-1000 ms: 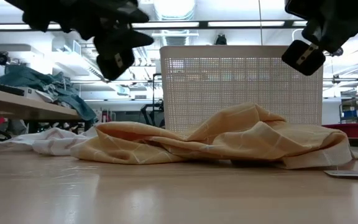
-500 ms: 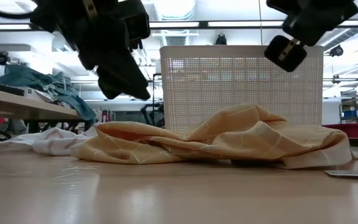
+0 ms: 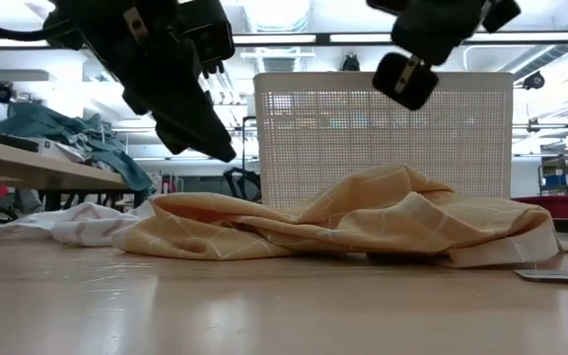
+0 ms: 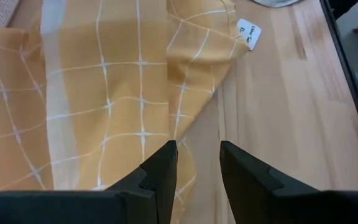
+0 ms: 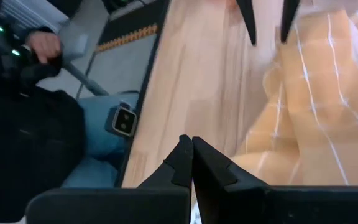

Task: Fold towel
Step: Fold the yellow towel

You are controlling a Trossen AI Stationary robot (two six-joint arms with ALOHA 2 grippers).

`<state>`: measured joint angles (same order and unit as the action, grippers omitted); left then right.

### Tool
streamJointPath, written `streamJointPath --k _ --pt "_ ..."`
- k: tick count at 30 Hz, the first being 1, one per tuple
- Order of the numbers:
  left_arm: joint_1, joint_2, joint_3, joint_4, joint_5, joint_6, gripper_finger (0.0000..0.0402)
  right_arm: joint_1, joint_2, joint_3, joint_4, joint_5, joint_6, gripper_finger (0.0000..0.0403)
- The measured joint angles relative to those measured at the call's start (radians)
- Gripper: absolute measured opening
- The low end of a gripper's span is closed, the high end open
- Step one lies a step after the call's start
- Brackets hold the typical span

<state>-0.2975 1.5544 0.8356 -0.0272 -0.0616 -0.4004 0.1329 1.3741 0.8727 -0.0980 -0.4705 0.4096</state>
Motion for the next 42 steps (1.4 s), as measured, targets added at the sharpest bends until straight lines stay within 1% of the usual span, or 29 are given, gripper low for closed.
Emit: streamJointPath --k 4,6,8,10,13,16,20,23,26,28,30,32,34,36,39,42 --pt "-0.029 -0.02 0.0 -0.038 0.001 -0.001 0.0113 0.0 0.094 0.067 -0.005 -0.001 -0.004 0.0" --pt "-0.05 -0.039 -0.001 -0.065 0.001 -0.002 0.0113 0.004 0.145 0.105 0.002 -0.007 0.03 0.0" --pt "-0.069 -0.06 -0.001 -0.074 0.0 -0.009 0.0113 0.006 0.197 0.137 -0.007 -0.047 0.077 0.0" --pt "-0.091 -0.091 -0.001 -0.119 -0.007 -0.027 0.0113 0.006 0.251 0.18 -0.008 -0.09 0.088 0.0" --pt "-0.122 -0.133 0.0 -0.187 -0.045 -0.071 0.0113 0.018 0.318 0.25 -0.076 -0.09 0.086 0.0" --pt "-0.162 -0.177 -0.004 -0.278 -0.127 -0.116 0.0113 0.044 0.37 0.324 -0.168 -0.009 0.035 0.0" --pt "-0.213 -0.235 -0.034 -0.346 -0.258 -0.19 0.0113 0.086 0.392 0.417 -0.337 0.183 -0.034 0.0" --pt "-0.241 -0.284 -0.074 -0.339 -0.346 -0.228 0.0113 0.111 0.381 0.472 -0.432 0.307 -0.054 0.0" --pt "-0.255 -0.316 -0.111 -0.327 -0.431 -0.269 0.0113 0.14 0.347 0.51 -0.548 0.452 -0.041 0.0" --pt "-0.257 -0.34 -0.143 -0.317 -0.467 -0.295 0.0113 0.157 0.323 0.518 -0.61 0.542 -0.024 0.0" --pt "-0.259 -0.346 -0.168 -0.255 -0.479 -0.303 0.0113 0.173 0.298 0.507 -0.681 0.614 0.008 0.0" --pt "-0.259 -0.356 -0.201 -0.214 -0.479 -0.302 0.0113 0.181 0.275 0.492 -0.702 0.636 0.04 0.0" --pt "-0.259 -0.352 -0.227 -0.118 -0.48 -0.291 0.0113 0.19 0.25 0.461 -0.722 0.63 0.067 0.0004" --pt "-0.259 -0.354 -0.252 -0.075 -0.48 -0.278 0.0113 0.191 0.229 0.433 -0.711 0.622 0.1 0.0017" --pt "-0.257 -0.341 -0.275 0.024 -0.498 -0.27 0.0113 0.191 0.208 0.386 -0.72 0.62 0.152 0.0049" --pt "-0.259 -0.334 -0.291 0.064 -0.519 -0.263 0.0113 0.188 0.197 0.337 -0.709 0.621 0.195 0.0091"
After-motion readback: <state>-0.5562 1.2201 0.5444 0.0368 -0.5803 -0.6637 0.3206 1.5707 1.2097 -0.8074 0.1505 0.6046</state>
